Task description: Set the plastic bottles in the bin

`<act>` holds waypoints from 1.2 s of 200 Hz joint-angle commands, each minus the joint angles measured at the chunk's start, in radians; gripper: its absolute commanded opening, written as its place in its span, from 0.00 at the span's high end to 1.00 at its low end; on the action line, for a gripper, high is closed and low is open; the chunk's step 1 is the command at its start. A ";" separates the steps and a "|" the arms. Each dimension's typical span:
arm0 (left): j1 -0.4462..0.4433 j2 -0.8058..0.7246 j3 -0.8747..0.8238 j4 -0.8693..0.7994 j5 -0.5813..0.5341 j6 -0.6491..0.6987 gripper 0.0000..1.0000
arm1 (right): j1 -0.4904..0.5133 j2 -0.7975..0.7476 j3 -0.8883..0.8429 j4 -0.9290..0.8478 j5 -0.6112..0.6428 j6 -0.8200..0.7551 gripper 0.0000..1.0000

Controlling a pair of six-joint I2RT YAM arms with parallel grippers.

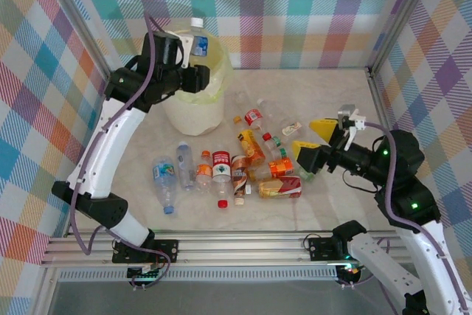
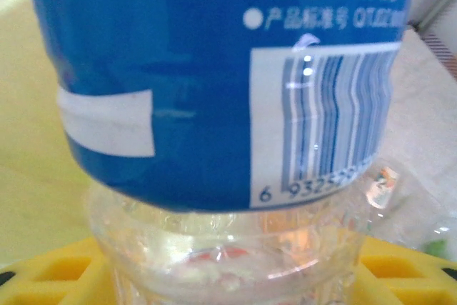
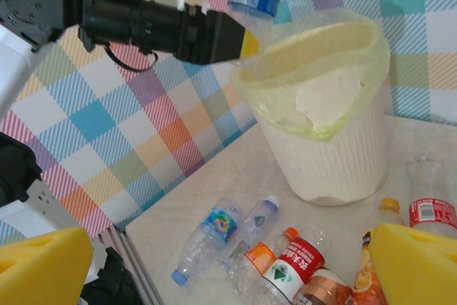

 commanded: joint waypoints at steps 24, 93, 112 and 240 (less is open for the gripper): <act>0.063 0.076 0.076 0.015 -0.086 0.096 0.41 | 0.001 -0.039 -0.159 0.205 -0.059 -0.051 0.00; 0.132 0.225 0.197 0.057 -0.070 0.153 0.41 | 0.002 -0.094 -0.354 0.419 -0.115 -0.145 0.00; 0.136 0.273 0.235 0.042 -0.076 0.178 0.41 | 0.001 -0.126 -0.387 0.453 -0.088 -0.171 0.00; 0.157 0.439 0.280 -0.092 -0.027 0.260 0.43 | 0.000 -0.149 -0.407 0.437 0.014 -0.192 0.00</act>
